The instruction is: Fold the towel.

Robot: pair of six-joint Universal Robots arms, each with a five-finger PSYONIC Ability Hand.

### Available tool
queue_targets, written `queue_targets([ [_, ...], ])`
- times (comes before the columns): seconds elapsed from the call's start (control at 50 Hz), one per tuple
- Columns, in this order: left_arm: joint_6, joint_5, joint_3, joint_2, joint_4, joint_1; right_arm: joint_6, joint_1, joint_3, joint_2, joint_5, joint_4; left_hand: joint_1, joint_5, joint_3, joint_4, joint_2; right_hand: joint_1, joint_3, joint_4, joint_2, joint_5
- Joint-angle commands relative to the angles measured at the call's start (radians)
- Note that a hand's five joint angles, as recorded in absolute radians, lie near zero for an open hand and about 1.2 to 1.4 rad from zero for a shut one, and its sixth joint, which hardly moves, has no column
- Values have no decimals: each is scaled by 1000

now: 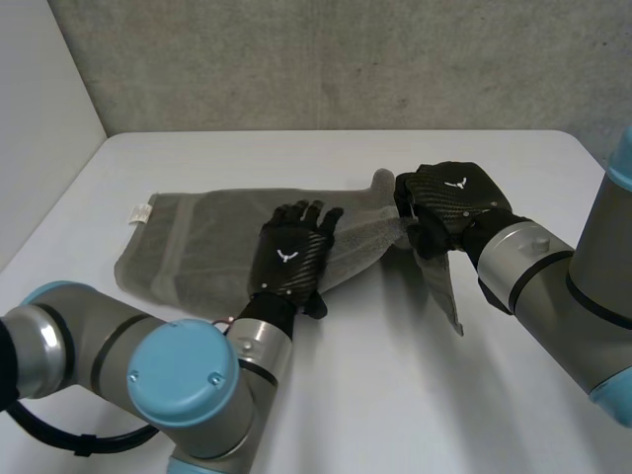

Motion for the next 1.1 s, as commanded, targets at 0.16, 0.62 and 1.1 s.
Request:
queue_targets([
  [0.16, -58, -117, 172, -131, -1, -54, 8, 1, 0, 0, -2, -1, 19, -6, 23, 23, 24, 87, 66, 57, 70, 41],
  [0.62, 5, -574, 223, -136, 19, 107, 9, -11, -5, -25, -1, 5, 90, 64, 94, 94, 94, 87, 66, 57, 70, 41],
  [1.1, 17, -218, -5, 24, 16, 388, -3, -11, -8, -23, -11, 7, 659, 633, 663, 663, 663, 87, 66, 57, 70, 41],
])
